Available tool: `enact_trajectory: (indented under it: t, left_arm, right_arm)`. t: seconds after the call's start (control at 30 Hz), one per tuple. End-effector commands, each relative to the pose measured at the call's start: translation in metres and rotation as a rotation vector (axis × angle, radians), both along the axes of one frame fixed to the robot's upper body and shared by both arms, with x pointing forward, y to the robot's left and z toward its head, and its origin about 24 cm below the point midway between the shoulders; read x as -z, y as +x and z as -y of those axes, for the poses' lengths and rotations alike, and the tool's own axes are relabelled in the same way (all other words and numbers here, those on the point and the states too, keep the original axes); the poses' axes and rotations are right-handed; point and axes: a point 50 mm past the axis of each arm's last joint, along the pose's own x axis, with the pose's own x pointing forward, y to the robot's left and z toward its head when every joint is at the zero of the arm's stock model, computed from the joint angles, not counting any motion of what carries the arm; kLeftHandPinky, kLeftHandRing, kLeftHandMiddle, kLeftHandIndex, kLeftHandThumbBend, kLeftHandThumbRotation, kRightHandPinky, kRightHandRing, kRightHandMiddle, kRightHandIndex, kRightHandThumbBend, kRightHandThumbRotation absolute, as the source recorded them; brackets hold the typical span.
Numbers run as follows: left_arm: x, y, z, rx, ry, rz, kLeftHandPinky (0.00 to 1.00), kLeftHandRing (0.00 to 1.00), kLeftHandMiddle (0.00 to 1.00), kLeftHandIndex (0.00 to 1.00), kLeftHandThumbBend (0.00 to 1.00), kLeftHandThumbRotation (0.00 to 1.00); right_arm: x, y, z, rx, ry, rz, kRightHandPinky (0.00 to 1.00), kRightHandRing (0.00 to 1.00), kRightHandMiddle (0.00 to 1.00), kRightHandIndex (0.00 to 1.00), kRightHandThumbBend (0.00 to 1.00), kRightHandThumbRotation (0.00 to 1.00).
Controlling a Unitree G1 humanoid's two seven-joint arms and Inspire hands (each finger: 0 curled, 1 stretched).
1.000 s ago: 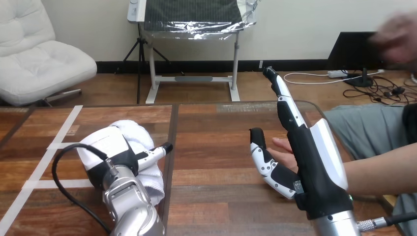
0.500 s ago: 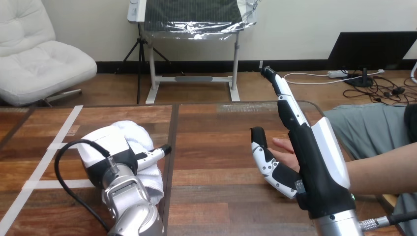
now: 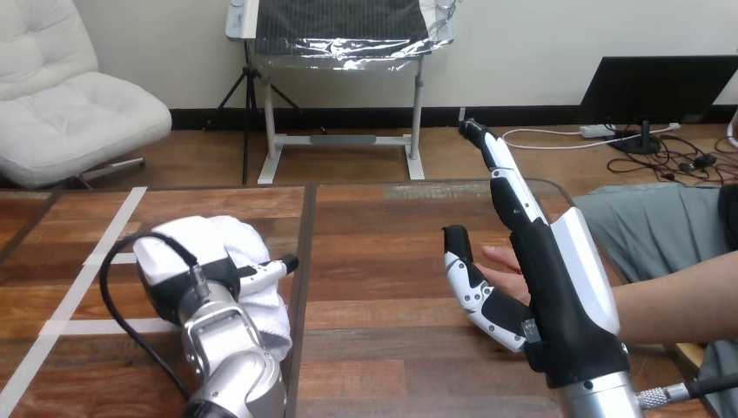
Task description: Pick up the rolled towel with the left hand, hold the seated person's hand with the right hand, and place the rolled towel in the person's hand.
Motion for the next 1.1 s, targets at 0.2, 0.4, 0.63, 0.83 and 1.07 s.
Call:
enact_trajectory:
  t: [0.2, 0.4, 0.63, 0.83, 1.07]
  left_arm:
    - [0.013, -0.0035, 0.0042, 0.006, 0.007, -0.118, 0.28, 0.35, 0.47, 0.74, 0.81, 0.84]
    - [0.0128, -0.0046, 0.0042, -0.001, -0.018, -0.077, 0.2, 0.27, 0.39, 0.65, 0.75, 0.58]
    - [0.0138, -0.0061, 0.0044, 0.003, -0.033, -0.041, 0.13, 0.19, 0.3, 0.59, 0.69, 0.22]
    - [0.0157, -0.008, 0.0046, 0.015, -0.033, -0.009, 0.11, 0.17, 0.26, 0.56, 0.67, 0.06]
    - [0.0177, -0.009, 0.0052, 0.015, -0.028, -0.003, 0.1, 0.16, 0.25, 0.54, 0.67, 0.01]
  right_arm:
    - [-0.0154, 0.0023, -0.0003, -0.002, -0.004, 0.073, 1.0, 1.0, 1.0, 0.96, 0.0, 0.0]
    - [-0.0157, 0.002, 0.0, -0.004, -0.004, 0.071, 1.0, 1.0, 1.0, 0.96, 0.0, 0.0]
    - [-0.0158, 0.0017, 0.0003, -0.003, -0.002, 0.071, 1.0, 1.0, 1.0, 0.96, 0.0, 0.0]
    - [-0.0159, 0.0012, 0.0006, 0.001, -0.001, 0.068, 1.0, 1.0, 1.0, 0.95, 0.0, 0.0]
    - [-0.0165, 0.0008, 0.0006, 0.001, -0.003, 0.068, 1.0, 1.0, 1.0, 0.95, 0.0, 0.0]
